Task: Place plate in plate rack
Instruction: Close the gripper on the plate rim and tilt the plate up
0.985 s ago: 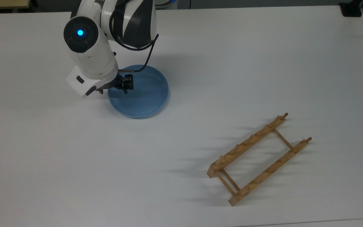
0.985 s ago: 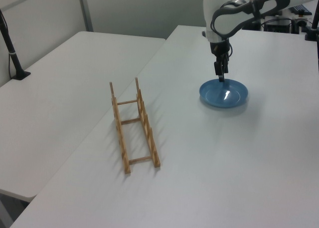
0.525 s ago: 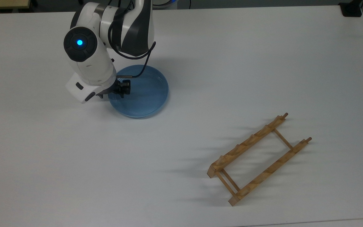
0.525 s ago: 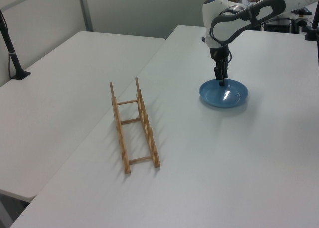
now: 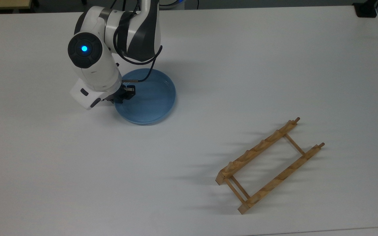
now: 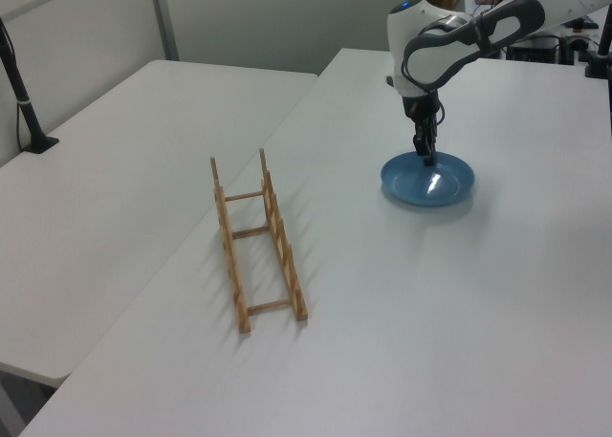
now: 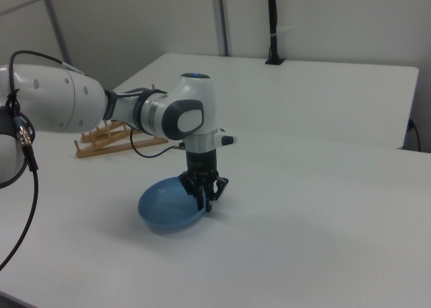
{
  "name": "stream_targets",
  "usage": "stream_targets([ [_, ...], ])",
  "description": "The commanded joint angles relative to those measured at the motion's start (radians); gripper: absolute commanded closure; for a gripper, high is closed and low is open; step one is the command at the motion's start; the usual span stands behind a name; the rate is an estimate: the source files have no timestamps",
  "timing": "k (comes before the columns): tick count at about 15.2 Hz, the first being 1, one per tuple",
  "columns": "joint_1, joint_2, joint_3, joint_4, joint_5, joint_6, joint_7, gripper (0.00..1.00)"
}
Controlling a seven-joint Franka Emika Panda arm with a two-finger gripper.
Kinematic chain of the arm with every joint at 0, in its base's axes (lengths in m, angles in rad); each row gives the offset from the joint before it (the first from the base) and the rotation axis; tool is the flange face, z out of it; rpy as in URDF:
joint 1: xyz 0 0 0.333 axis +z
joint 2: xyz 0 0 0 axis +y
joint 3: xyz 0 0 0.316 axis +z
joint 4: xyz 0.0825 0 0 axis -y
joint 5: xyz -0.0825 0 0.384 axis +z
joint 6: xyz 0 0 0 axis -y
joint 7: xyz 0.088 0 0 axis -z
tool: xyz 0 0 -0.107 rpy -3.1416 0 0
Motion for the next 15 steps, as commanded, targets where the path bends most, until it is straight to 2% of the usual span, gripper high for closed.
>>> stream_targets([
  [1, 0.008, -0.003, -0.009, -0.019, 0.013, 0.028, -0.081, 1.0],
  [7, 0.009, -0.027, -0.011, -0.009, 0.01, 0.02, -0.147, 1.0],
  [11, 0.018, -0.101, -0.014, 0.026, 0.004, 0.025, -0.146, 1.0],
  [15, 0.057, -0.155, -0.019, 0.089, -0.055, 0.029, -0.146, 1.0],
])
